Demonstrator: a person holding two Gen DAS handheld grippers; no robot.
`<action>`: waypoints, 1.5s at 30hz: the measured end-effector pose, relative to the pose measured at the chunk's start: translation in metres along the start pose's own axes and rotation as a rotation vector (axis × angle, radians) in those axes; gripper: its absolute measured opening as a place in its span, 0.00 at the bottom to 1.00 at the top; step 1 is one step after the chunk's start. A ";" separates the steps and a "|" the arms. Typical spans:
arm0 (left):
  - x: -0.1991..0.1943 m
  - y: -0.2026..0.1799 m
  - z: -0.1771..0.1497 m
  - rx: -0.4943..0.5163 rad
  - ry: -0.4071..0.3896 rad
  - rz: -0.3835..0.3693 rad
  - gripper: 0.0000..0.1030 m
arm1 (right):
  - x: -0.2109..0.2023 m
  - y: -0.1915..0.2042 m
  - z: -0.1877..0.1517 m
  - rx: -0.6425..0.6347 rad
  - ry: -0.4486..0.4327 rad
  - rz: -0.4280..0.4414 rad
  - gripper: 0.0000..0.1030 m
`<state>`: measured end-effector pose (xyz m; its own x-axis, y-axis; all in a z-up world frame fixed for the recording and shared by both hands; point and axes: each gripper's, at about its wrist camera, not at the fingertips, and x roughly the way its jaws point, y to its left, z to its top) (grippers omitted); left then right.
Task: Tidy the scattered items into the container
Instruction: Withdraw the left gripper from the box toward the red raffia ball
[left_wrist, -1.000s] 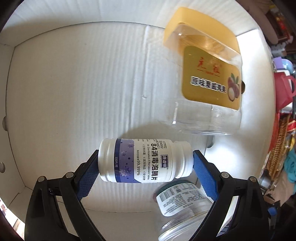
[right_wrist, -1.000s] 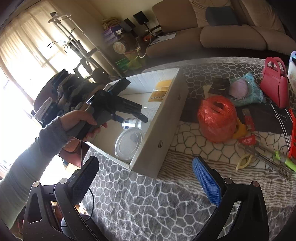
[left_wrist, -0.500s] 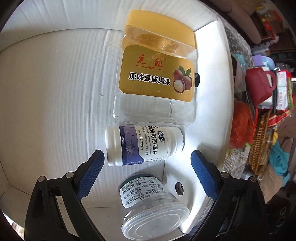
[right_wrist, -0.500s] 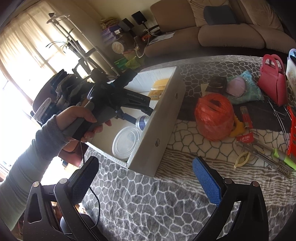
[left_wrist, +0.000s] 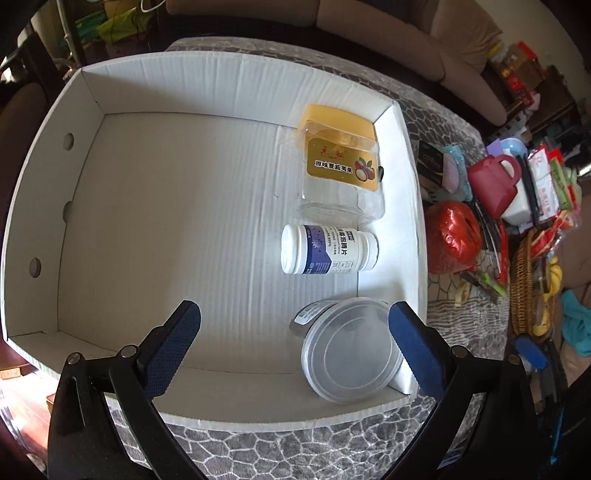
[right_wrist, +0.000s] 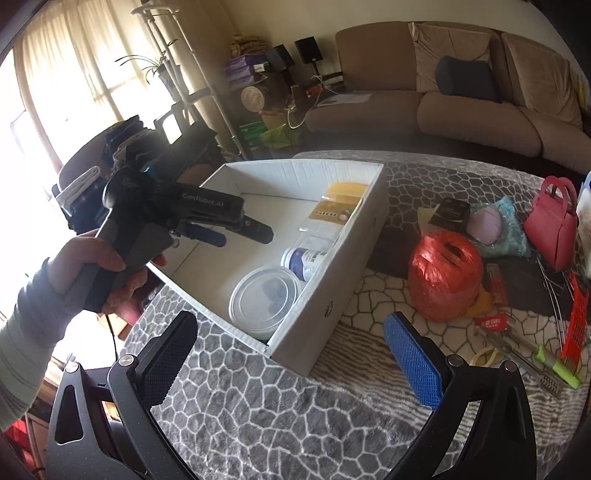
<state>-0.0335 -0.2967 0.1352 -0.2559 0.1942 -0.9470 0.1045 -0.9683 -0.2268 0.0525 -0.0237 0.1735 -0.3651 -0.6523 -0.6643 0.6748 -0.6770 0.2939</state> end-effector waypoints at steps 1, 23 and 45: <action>-0.006 -0.001 -0.008 -0.001 -0.026 0.016 0.99 | 0.003 0.003 0.002 -0.007 -0.003 -0.004 1.00; -0.079 -0.021 -0.118 0.003 -0.279 0.190 1.00 | -0.008 0.078 0.006 -0.089 0.024 -0.115 1.00; -0.111 -0.070 -0.207 0.017 -0.426 0.112 1.00 | -0.078 0.087 -0.041 -0.066 -0.007 -0.189 1.00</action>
<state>0.1862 -0.2176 0.2088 -0.6174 0.0096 -0.7866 0.1390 -0.9829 -0.1211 0.1663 -0.0181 0.2228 -0.4939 -0.5182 -0.6983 0.6341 -0.7641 0.1185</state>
